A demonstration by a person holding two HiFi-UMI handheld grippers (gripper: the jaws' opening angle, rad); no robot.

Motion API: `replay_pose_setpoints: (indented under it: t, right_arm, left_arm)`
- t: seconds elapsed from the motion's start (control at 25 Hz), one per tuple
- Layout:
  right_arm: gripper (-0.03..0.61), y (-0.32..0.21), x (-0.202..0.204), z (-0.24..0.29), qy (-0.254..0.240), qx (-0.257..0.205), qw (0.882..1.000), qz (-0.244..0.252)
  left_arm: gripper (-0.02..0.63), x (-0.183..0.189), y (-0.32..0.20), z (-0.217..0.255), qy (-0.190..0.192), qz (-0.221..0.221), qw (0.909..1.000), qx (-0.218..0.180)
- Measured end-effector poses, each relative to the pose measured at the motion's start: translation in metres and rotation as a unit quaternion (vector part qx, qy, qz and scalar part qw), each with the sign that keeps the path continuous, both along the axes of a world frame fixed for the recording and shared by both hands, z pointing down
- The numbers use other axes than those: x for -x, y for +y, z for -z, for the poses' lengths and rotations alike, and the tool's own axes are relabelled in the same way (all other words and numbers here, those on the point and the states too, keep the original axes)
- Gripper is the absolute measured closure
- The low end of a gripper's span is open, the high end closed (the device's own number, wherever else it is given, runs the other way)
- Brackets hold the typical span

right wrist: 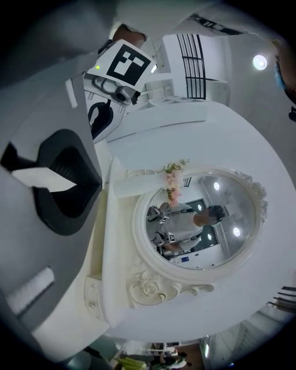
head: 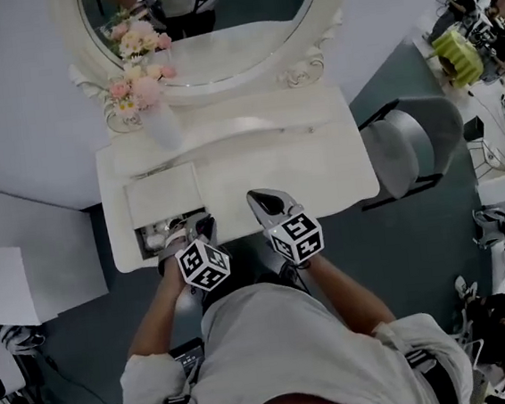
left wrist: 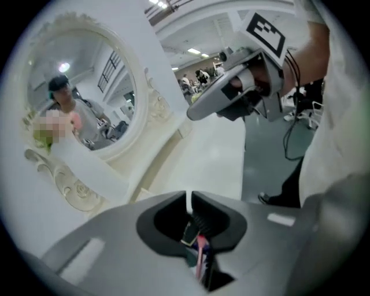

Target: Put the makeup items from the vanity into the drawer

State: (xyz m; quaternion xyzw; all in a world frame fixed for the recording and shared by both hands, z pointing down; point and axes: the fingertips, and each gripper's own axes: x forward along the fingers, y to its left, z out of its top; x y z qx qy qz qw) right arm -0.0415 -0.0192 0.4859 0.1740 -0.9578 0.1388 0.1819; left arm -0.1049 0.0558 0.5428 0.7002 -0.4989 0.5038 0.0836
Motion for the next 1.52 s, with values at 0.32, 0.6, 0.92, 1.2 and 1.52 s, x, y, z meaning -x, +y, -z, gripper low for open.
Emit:
replay_pose_setpoints:
  t: [0.32,0.6,0.92,1.2,1.52]
  right_arm:
    - [0.58,-0.022,-0.094,0.068,-0.063,-0.067,0.994,-0.056]
    - [0.58,-0.015,-0.167,0.099,-0.092,-0.115,0.987,-0.07]
    - [0.58,0.005,-0.207,0.124,-0.113,-0.142,0.982,-0.048]
    - [0.58,0.022,-0.222,0.129,-0.115,-0.143,0.983,-0.03]
    - [0.58,0.031,-0.227,0.124,-0.115,-0.144,0.982,-0.025]
  left_arm:
    - [0.611,-0.097,-0.053,0.106,0.165,0.129,0.9502,-0.231]
    - [0.611,-0.165,-0.048,0.172,0.209,0.222,0.8784,-0.368]
    - [0.611,-0.222,-0.038,0.173,0.239,0.246,0.8646,-0.367]
    - [0.611,-0.242,-0.033,0.189,0.237,0.241,0.8597,-0.383]
    - [0.611,-0.246,-0.024,0.184,0.23,0.239,0.8639,-0.379]
